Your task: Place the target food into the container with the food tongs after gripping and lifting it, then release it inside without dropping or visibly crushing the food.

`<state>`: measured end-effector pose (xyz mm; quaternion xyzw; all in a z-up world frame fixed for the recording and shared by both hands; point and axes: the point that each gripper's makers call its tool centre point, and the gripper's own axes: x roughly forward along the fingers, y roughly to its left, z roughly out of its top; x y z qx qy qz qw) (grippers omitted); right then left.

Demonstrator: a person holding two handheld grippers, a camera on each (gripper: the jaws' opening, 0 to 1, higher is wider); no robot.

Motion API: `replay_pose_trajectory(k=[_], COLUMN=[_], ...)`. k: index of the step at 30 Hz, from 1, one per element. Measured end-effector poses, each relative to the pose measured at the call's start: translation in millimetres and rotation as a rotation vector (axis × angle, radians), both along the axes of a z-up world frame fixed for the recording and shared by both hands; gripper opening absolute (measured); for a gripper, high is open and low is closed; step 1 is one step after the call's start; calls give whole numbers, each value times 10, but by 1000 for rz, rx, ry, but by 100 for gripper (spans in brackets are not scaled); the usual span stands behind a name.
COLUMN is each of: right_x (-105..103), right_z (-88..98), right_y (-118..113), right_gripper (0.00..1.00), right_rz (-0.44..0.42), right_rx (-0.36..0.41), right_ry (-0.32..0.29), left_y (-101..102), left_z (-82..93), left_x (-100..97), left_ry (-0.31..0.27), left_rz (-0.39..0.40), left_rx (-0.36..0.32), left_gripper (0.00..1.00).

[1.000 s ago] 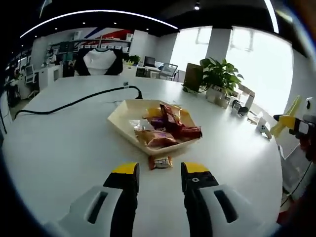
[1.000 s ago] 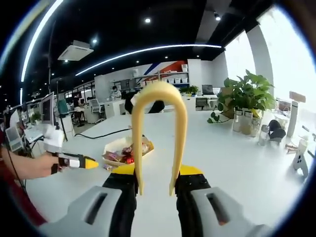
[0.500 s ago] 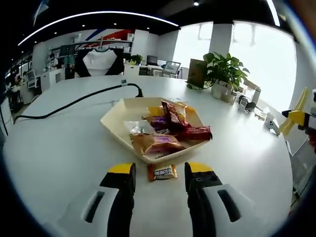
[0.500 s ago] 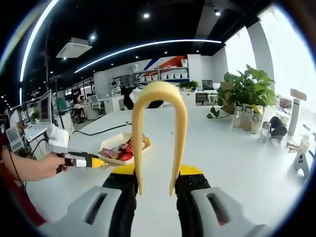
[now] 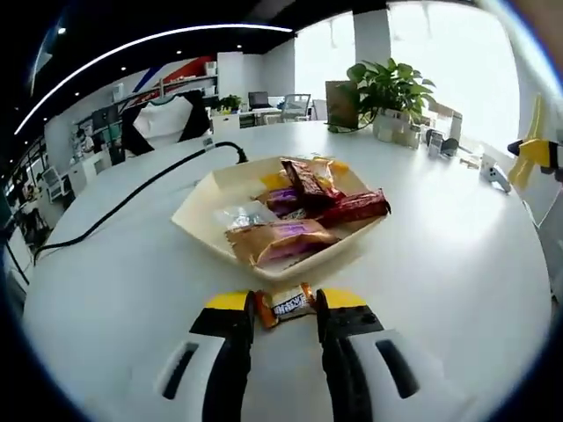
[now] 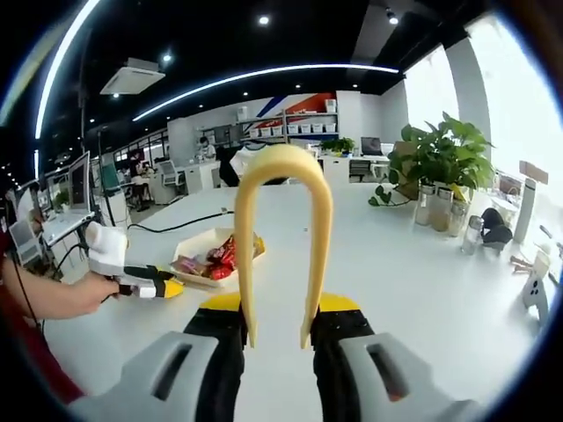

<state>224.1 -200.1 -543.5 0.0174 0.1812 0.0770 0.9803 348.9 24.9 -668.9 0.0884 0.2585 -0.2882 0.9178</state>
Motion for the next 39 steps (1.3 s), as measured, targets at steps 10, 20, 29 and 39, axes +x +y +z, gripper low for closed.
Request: replay_pose_trajectory(k=[10, 20, 29, 39], right_x=[-13, -72, -191, -302], right_z=[37, 39, 82, 125], right_y=[69, 77, 105, 260], right_gripper=[25, 25, 26, 25], right_rz=[28, 38, 58, 119], right_rx=[4, 49, 42, 42], right_ry=[-10, -20, -27, -44], left_y=[55, -131, -352, -833], left_z=[7, 15, 67, 61], left_x=[-79, -550, -1287, -1652], left_ry=[52, 120, 182, 203], left_rz=[-30, -407, -881, -1187], left_rx=[-42, -12, 68, 97], left_gripper=[16, 15, 15, 15])
